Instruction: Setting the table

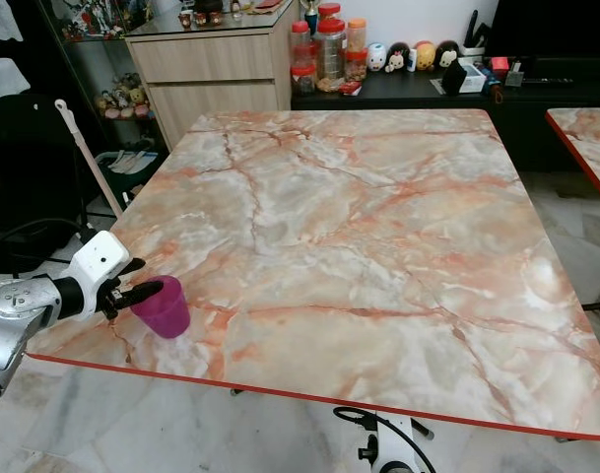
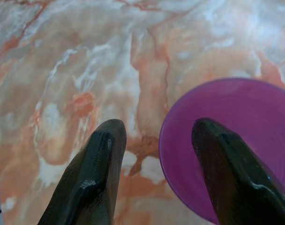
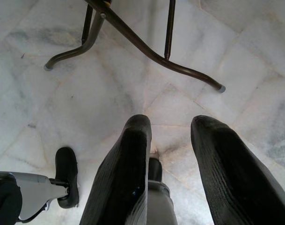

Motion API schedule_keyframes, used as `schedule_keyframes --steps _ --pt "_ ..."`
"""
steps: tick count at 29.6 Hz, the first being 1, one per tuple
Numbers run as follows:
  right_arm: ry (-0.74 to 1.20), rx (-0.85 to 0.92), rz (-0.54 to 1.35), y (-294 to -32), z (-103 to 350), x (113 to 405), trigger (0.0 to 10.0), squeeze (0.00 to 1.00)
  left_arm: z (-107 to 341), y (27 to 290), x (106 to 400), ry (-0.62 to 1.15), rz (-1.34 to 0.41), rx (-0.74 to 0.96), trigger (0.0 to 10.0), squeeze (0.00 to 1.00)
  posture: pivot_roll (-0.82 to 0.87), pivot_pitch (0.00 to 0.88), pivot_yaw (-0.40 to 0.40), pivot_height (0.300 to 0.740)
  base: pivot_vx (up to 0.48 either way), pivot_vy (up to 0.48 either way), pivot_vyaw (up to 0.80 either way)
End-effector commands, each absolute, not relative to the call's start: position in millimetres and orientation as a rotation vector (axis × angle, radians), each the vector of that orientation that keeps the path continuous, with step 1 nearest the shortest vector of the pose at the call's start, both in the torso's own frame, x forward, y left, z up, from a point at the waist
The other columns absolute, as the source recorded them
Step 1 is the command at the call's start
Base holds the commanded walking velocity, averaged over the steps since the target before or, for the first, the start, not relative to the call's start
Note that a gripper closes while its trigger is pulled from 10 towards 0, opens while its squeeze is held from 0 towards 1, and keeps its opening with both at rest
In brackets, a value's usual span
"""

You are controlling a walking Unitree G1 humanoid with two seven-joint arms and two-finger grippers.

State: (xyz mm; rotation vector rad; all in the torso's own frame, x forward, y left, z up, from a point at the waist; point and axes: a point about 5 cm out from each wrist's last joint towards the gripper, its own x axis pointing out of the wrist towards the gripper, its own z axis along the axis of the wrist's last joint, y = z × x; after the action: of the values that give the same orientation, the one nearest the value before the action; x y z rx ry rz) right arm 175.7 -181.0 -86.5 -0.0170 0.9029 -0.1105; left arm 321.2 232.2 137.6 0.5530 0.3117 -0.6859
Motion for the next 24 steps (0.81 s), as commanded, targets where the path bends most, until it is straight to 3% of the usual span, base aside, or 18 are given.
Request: schedule_keyframes --steps 1,11,12,16,17,23,24 --pt "0.9 -0.009 -0.11 -179.3 -85.8 177.8 10.0 0.0 140.0 232.9 322.8 0.316 -0.698 0.58 10.0 0.0 0.06 0.0 0.088 0.74 0.0 0.0 0.0" --pt "0.897 -0.009 -0.122 -182.9 -85.3 177.9 10.0 0.0 139.0 228.0 323.5 0.313 -0.717 0.567 10.0 0.0 0.06 0.0 0.084 0.74 0.0 0.0 0.0" --pt "0.899 -0.009 -0.123 -183.3 -85.6 177.2 10.0 0.0 139.0 228.8 323.1 0.314 -0.716 0.565 9.1 0.0 0.06 0.0 0.084 0.74 0.0 0.0 0.0" --pt "0.9 -0.009 -0.123 -183.4 -85.7 176.9 10.0 0.0 139.0 229.0 323.1 0.314 -0.716 0.564 9.1 0.0 0.06 0.0 0.084 0.74 0.0 0.0 0.0" --pt "0.901 -0.009 -0.124 -183.2 -85.8 176.7 10.0 0.0 139.1 229.4 322.8 0.316 -0.718 0.564 1.2 0.0 0.06 0.0 0.084 0.74 0.0 0.0 0.0" --pt "0.899 -0.003 -0.125 -181.5 -86.1 176.4 10.0 0.0 138.1 230.1 321.1 0.337 -0.741 0.575 2.6 0.0 0.06 0.0 0.088 0.74 0.0 0.0 0.0" --pt "0.9 -0.003 -0.125 -181.5 -86.2 176.2 10.0 0.0 137.8 230.2 320.9 0.34 -0.743 0.578 9.7 0.0 0.06 0.0 0.089 0.74 0.0 0.0 0.0"
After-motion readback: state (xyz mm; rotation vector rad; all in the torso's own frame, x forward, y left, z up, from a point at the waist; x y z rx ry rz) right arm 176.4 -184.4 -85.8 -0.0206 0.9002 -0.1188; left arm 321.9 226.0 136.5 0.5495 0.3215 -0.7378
